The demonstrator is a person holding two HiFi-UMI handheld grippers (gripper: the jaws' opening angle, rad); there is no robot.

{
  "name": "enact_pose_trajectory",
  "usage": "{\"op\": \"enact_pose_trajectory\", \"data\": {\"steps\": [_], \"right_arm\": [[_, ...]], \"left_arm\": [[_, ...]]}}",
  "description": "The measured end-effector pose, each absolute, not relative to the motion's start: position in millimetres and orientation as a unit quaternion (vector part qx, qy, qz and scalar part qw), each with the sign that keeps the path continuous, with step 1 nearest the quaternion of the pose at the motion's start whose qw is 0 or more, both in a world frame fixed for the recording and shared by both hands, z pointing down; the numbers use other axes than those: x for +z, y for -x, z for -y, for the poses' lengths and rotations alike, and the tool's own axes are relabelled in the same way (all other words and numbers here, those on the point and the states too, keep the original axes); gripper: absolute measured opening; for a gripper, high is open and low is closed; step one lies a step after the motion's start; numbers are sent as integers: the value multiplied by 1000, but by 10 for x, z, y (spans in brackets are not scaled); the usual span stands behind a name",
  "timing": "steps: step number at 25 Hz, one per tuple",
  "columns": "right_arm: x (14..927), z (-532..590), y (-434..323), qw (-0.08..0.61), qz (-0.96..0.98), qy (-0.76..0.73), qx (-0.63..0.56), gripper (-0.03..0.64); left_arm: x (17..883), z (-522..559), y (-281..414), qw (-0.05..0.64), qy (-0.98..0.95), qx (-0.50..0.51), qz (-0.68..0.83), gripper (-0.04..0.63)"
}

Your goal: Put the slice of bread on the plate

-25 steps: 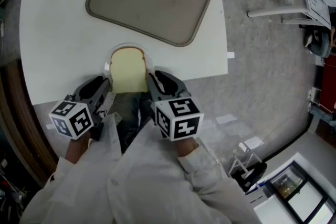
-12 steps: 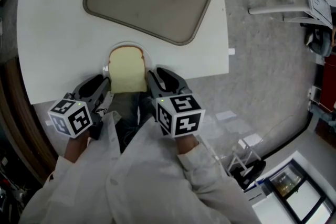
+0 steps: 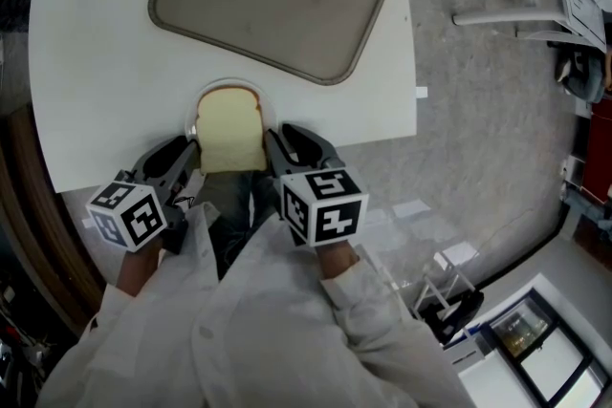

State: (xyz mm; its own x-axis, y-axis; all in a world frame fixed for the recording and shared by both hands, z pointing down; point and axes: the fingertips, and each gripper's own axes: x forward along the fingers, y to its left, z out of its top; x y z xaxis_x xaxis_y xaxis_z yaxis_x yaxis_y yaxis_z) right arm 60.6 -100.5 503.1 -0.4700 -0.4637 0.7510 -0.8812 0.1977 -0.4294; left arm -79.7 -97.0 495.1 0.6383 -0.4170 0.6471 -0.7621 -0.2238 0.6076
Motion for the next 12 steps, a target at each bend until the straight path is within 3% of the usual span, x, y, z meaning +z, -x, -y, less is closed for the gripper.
{"op": "enact_pose_trajectory", "data": {"steps": [12], "right_arm": [[5051, 985, -556, 232, 735, -449, 452, 80]], "left_arm": [[4960, 975, 781, 499, -757, 173, 385, 95]]}}
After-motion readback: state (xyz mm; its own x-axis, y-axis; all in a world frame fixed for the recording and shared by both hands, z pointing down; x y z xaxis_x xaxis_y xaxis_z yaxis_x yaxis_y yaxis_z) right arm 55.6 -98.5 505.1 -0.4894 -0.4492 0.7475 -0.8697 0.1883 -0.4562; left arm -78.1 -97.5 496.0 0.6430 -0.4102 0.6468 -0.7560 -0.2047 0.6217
